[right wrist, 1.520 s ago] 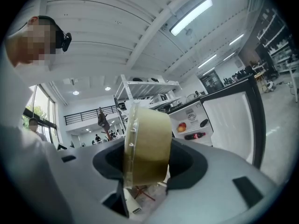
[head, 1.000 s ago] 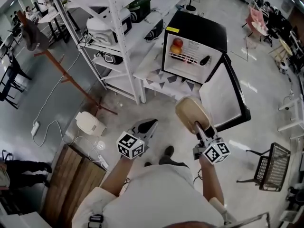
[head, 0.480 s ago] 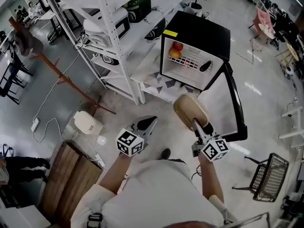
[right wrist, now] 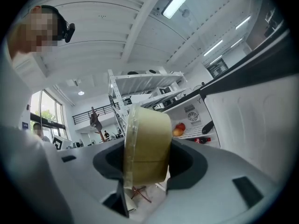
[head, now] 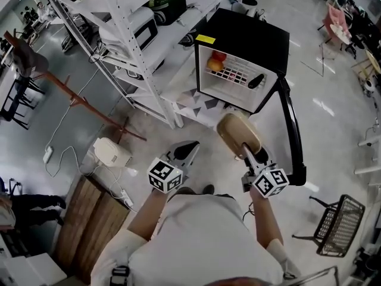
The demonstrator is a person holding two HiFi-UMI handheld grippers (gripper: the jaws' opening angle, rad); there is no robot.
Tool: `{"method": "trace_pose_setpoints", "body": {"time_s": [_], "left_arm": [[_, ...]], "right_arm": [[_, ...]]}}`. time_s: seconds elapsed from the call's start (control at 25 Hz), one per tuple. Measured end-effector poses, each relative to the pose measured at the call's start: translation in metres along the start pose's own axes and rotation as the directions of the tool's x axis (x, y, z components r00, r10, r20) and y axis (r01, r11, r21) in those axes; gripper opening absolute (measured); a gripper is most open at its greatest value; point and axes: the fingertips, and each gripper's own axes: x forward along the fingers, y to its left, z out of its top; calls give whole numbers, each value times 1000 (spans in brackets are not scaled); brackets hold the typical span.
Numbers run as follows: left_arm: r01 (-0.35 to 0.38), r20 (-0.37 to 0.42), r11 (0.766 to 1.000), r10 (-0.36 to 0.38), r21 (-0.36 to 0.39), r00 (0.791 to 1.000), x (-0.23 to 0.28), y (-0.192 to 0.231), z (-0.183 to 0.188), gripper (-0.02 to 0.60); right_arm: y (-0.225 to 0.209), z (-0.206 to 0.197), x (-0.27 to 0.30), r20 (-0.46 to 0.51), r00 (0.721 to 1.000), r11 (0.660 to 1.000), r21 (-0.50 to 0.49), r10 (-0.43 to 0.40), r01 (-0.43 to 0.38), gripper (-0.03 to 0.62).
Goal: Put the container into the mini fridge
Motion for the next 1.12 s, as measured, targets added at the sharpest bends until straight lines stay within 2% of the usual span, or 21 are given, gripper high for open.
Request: {"method": "trace_pose_setpoints", "body": {"time_s": [0.28,0.56,0.72,1.12], "left_arm": [[1,-10,1000,-1,1,1000,19,6,2,5],[27,-11,1000,-27,-15,1000,34,30,3,5],[66,-13,998,-67,-18,998,50,51,11,5],[180,-46,984,-180,-18,983,87,111,24,5]], "right_arm": [[-15,2,9,-6,1000,1000,-1,-19,19,225],[-25,1,26,-7,998,998,-4,-59,59,225],[-30,5,44,5,995,995,8,-95,95,225],[-44,5,93,56,981,975,128,-187,179,224]]}}
